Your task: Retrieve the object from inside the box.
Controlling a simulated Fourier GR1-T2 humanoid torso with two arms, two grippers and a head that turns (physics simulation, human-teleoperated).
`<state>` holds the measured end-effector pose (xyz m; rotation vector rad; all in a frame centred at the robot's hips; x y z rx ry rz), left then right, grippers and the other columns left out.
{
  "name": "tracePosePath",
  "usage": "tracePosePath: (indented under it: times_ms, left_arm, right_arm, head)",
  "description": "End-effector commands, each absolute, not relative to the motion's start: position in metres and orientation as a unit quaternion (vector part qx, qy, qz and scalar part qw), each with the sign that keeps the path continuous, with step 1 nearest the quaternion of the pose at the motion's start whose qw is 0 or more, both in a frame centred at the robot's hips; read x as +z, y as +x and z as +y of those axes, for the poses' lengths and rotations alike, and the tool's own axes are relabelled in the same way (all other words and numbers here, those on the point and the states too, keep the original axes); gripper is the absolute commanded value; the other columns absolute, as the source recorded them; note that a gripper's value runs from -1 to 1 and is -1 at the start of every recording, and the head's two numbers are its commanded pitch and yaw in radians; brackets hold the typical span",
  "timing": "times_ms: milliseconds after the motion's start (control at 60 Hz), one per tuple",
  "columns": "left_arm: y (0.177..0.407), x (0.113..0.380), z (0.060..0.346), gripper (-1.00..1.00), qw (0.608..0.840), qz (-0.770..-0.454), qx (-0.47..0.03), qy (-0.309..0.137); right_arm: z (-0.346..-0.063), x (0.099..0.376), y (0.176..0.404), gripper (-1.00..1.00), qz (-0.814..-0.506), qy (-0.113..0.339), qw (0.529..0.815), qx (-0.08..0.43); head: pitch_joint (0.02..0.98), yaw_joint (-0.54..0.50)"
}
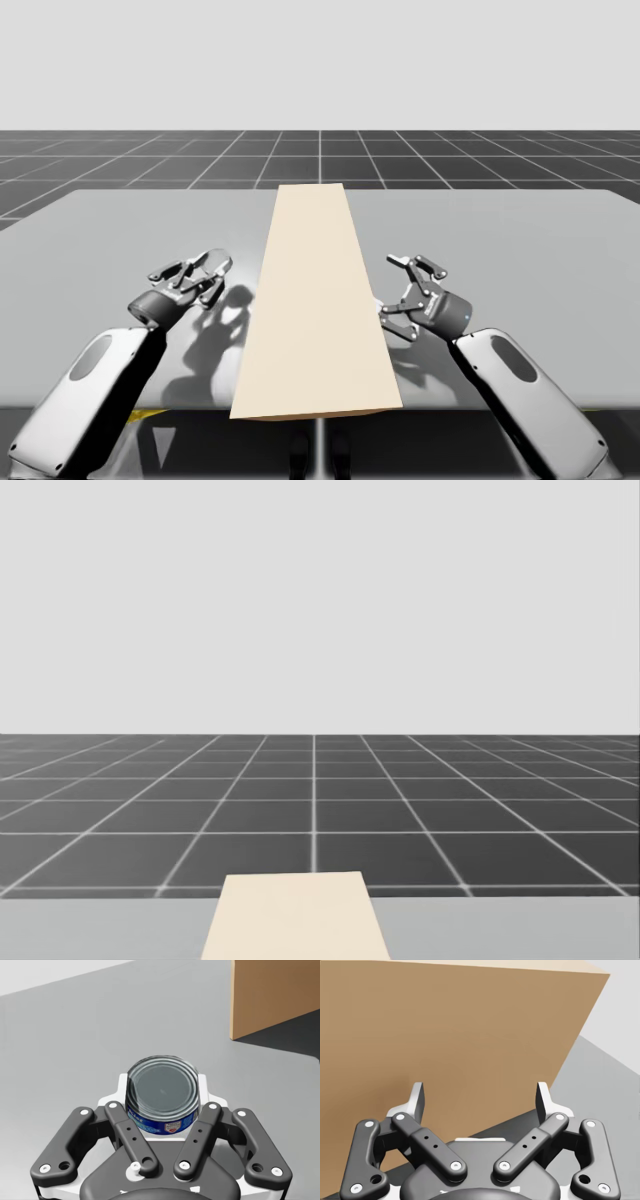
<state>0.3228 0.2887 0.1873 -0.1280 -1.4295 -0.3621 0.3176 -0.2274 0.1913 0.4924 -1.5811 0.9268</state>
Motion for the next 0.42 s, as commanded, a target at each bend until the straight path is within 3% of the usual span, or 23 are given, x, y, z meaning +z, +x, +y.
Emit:
tracePosePath:
  times_ms: [17,167,333,417]
  left_arm:
    - [0.318,0.226,0.315,1.0,0.706,-0.681,-0.186,-0.059]
    - [0.321,0.271,0.327,1.0,0.676,-0.714,-0.179,-0.021]
    - [0.342,0.364,0.325,1.0,0.619,-0.769,-0.162,0.008]
    - [0.348,0.396,0.316,1.0,0.602,-0.78,-0.166,0.019]
  right_arm:
    - [-0.247,0.192,0.319,-1.0,-0.673,0.211,0.587,0.398]
    - [-0.256,0.193,0.324,-1.0,-0.679,0.203,0.592,0.384]
    - [-0.259,0.193,0.327,-1.0,-0.683,0.199,0.594,0.376]
    - [-0.259,0.193,0.327,-1.0,-0.683,0.198,0.594,0.375]
  head:
    - [0.112,-0.01]
    - [0.11,-0.02]
    - [0.108,-0.01]
    - [0.109,-0.01]
